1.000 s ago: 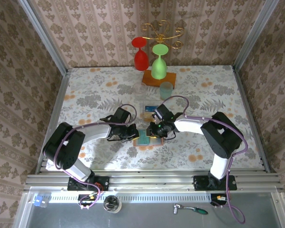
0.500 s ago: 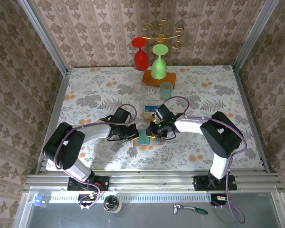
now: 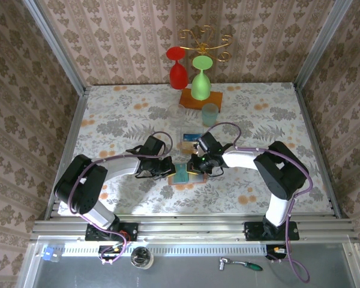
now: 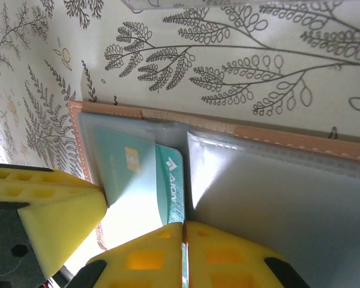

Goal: Take the credit cards out of the card holder

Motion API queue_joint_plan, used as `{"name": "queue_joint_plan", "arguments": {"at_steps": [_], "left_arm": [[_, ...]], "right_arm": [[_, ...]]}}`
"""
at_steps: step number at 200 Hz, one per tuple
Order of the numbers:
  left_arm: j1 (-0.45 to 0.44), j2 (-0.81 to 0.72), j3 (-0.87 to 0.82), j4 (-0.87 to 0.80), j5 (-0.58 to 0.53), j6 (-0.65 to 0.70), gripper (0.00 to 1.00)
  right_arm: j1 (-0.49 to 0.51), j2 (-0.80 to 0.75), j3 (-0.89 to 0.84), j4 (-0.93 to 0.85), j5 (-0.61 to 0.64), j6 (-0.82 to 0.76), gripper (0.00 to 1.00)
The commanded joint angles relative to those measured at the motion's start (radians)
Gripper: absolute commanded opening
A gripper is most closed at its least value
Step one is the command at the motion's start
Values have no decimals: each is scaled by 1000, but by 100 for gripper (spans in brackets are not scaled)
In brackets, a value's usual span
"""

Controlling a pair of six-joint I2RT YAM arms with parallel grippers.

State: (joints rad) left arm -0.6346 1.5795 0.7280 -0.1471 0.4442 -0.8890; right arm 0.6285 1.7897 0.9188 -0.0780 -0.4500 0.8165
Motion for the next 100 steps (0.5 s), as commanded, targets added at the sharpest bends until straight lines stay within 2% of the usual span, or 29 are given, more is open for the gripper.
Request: {"name": "queue_joint_plan", "arguments": {"at_steps": [1,49,100], "left_arm": [[-4,10,23,-52,-16,2,4],[-2,11,28,-60,-16,9,4],[-1,19,30,-57,-16,6,2]], "right_arm": [[-13,-39,-18,-11,-1,3,10],[-29,-62,-24,-19,-13,-10,9],[-17,-21,-2,3,-65,-8,18]]}}
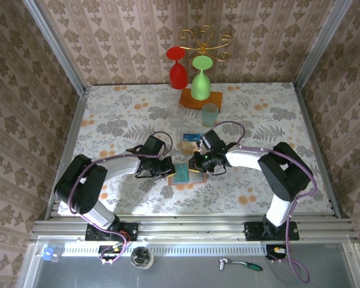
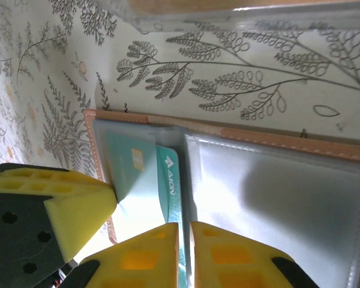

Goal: Take the credit cards out of the card holder

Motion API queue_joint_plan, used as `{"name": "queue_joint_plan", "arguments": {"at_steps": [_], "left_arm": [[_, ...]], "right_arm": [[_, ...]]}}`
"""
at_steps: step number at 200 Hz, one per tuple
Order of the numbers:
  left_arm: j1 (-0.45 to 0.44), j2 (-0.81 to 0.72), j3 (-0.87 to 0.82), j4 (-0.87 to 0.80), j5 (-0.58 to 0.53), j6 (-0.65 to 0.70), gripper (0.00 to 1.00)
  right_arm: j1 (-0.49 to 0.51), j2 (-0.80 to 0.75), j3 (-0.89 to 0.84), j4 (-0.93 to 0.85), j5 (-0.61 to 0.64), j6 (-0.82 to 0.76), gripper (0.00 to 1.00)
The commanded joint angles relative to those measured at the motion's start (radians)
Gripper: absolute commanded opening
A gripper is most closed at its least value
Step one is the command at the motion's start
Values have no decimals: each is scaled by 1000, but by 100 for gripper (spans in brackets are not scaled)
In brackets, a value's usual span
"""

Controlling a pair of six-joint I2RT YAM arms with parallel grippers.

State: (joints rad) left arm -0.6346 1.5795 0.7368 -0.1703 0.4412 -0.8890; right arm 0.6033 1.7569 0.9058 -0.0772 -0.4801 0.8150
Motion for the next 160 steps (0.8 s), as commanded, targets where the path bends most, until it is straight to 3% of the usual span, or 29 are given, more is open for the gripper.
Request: {"name": "queue_joint_plan", "arguments": {"at_steps": [1,160], "left_arm": [[-2,20,21,-33,-13,6,2],[-20,54,52,-29,-3,2,2]], "right_arm": [[8,12,11,2,-35,-7,18],[19,69,26,49,-92,5,19]]}}
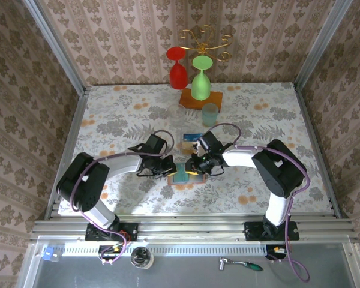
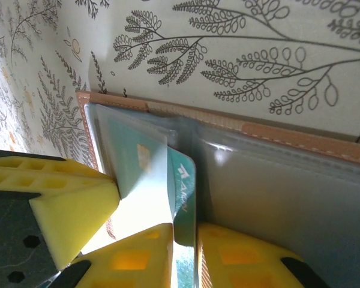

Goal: Take the credit cards out of the card holder

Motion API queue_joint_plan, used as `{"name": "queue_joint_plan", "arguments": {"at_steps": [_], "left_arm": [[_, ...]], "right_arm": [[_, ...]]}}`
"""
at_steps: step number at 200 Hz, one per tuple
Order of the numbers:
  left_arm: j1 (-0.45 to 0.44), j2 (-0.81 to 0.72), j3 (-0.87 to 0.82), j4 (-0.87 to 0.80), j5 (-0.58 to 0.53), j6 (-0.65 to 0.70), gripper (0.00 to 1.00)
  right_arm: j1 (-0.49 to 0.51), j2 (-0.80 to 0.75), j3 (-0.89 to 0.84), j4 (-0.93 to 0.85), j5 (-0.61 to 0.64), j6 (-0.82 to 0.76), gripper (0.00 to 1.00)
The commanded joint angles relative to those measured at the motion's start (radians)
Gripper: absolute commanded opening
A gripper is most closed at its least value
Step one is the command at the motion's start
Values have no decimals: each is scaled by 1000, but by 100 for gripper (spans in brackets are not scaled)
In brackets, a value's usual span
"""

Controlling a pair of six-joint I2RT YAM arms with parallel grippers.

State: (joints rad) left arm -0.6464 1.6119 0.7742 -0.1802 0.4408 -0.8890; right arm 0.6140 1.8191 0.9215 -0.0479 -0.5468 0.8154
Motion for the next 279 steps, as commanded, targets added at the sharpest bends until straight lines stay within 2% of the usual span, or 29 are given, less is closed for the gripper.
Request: {"name": "queue_joint_plan", "arguments": {"at_steps": [1,127,279], "left_arm": [[-7,21,15,-19,-2,2,2],[7,11,-17,-51,-31,7,2],[15,5,-28,-58,-31,10,2]], "right_arm": [[9,6,10,20,-25,5,19],[-6,-46,-26,18,8,5,11],[-11,-50,-32,18,7,4,16]]}}
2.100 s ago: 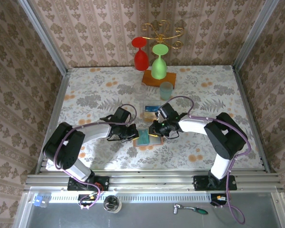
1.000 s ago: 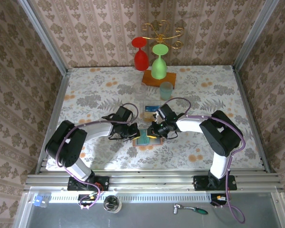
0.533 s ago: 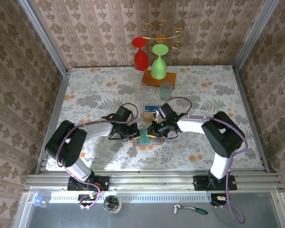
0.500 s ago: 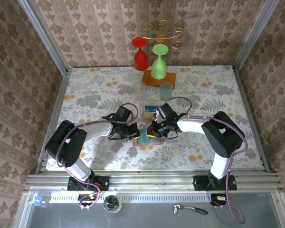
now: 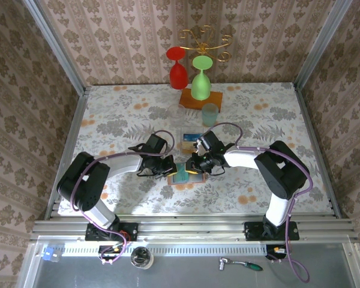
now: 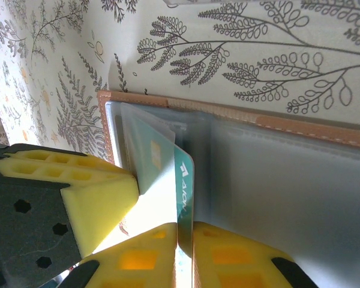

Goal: Take the credit cards out of the card holder

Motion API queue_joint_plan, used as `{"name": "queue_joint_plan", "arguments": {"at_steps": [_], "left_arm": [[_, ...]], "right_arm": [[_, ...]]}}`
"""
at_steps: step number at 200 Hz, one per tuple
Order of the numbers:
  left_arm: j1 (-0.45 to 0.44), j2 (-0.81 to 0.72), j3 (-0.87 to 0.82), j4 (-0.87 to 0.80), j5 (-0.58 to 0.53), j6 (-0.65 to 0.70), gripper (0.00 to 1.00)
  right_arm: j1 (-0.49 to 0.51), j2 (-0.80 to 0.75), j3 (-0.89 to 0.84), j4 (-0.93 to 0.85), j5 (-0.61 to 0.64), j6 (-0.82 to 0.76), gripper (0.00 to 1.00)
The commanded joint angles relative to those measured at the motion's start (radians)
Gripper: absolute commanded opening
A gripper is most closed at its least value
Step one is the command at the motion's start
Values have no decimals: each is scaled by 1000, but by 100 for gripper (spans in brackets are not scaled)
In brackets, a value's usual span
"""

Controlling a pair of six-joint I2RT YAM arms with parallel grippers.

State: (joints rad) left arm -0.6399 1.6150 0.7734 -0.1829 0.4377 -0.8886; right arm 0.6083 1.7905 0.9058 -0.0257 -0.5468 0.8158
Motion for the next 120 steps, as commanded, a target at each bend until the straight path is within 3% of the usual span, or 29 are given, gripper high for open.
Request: {"name": "queue_joint_plan", "arguments": {"at_steps": [1,120], "left_arm": [[9,2,-28,-55,-28,10,2],[9,-1,-23,-59,-30,7,2]], "right_arm": [[-5,-22,-17,-5,7,4,16],[-8,-28,-24,2,11,8,16]]}}
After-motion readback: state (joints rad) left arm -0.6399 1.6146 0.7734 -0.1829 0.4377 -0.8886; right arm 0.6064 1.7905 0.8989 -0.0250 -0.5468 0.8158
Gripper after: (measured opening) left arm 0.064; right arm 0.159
